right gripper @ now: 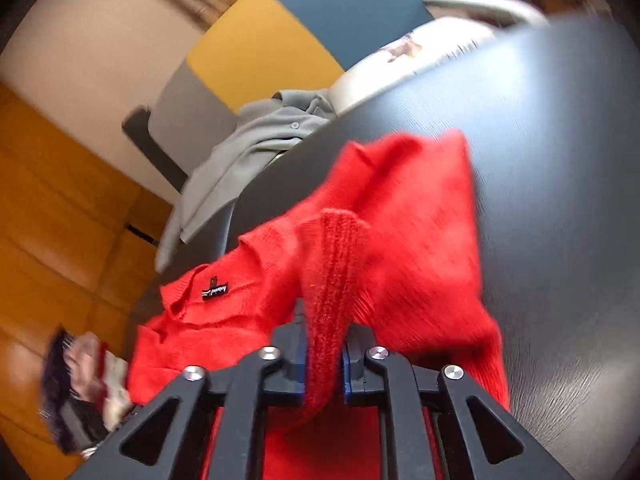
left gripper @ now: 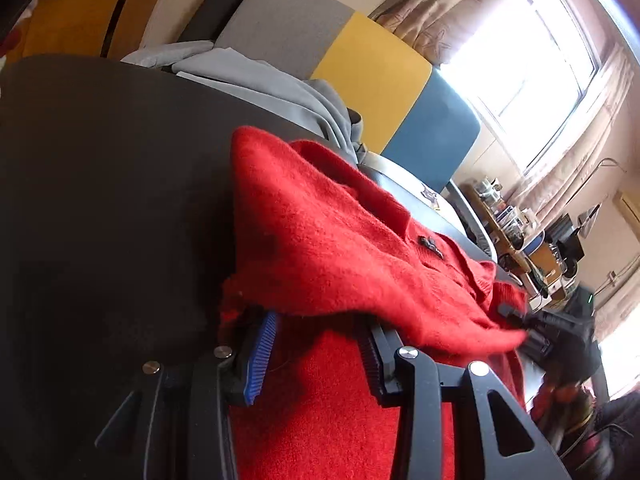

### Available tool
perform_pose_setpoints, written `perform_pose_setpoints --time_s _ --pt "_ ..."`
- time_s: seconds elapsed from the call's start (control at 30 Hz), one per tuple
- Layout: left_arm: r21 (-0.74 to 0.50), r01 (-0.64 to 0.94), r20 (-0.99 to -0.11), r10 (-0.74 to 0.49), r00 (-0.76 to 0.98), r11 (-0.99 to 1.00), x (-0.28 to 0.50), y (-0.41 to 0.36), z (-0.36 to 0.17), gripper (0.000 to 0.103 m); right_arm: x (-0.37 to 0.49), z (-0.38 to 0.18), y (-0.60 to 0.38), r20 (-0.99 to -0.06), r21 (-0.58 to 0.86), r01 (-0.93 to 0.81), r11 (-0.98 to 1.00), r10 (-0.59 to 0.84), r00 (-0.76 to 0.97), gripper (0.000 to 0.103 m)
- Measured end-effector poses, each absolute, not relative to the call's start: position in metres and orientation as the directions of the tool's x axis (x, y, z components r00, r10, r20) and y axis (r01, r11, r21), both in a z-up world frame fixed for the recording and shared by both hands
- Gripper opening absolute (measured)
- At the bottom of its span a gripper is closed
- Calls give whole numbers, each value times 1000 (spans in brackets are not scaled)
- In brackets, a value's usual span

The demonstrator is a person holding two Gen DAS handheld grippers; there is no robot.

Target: Fold clothes

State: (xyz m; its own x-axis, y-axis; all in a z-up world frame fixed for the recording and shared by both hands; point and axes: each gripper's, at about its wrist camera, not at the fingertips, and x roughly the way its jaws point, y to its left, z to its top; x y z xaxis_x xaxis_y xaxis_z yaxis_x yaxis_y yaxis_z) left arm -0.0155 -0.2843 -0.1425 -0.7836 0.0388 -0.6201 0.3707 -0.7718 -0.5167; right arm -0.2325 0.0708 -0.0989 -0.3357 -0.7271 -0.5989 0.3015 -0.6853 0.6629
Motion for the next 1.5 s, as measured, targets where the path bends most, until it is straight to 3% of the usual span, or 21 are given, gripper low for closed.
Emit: perform_pose_setpoints --time_s 0.03,0.17,0.2,0.27,0.37,0.53,0.67,0.8,0.93,1.07,1.13,1.2,1.23,1.27,1.4,1.5 --pt "-521 360 -614 47 -788 -774 -14 -283 -142 40 -232 -99 75 -580 687 288 -667 -742 -337 19" --pt "-545 312 -586 87 -806 -778 -7 -278 -138 47 -234 -97 80 -556 716 270 -644 -760 -338 49" --pt "-550 302 -580 96 -809 -778 -5 -275 -138 49 -235 -96 77 -571 705 271 -655 -752 -330 50" --pt "-547 305 -597 108 -795 -780 -4 -273 -140 50 -237 -95 72 -619 660 279 -697 -716 -324 44" --pt "-552 283 -607 146 -781 -784 1 -272 -139 50 -238 -94 64 -694 570 305 -763 -646 -318 9" --pt "-497 175 -529 137 -838 -850 15 -291 -90 50 -232 -77 54 -739 475 405 -781 -604 -299 10" --pt "-250 62 -552 90 -829 -966 -26 -297 -43 51 -230 -76 54 -755 454 451 -768 -600 -262 19" --pt "-42 -105 -656 107 -747 -994 -83 -282 -37 53 -228 -85 66 -725 528 432 -731 -653 -219 47" --pt "105 -276 -785 90 -612 -955 -131 -250 -65 53 -224 -90 65 -706 551 463 -694 -684 -185 56" --pt "131 -364 -858 78 -507 -922 -151 -237 -95 53 -220 -88 65 -694 554 500 -665 -701 -164 60" --pt "102 -385 -882 95 -461 -917 -157 -236 -105 53 -215 -86 62 -708 516 531 -672 -684 -177 56" --pt "64 -399 -898 122 -422 -915 -159 -235 -111 44 -209 -84 60 -737 446 560 -698 -642 -213 29" --pt "65 -399 -896 123 -426 -915 -156 -234 -112 41 -207 -84 60 -746 424 567 -706 -627 -223 22" --pt "69 -397 -893 121 -434 -915 -152 -233 -113 31 -205 -84 60 -750 412 570 -711 -620 -232 14" --pt "99 -359 -859 102 -502 -928 -134 -231 -103 8 -199 -78 64 -746 383 573 -724 -609 -270 10" --pt "97 -305 -815 100 -570 -947 -121 -233 -87 7 -193 -62 63 -732 356 593 -722 -610 -304 9"
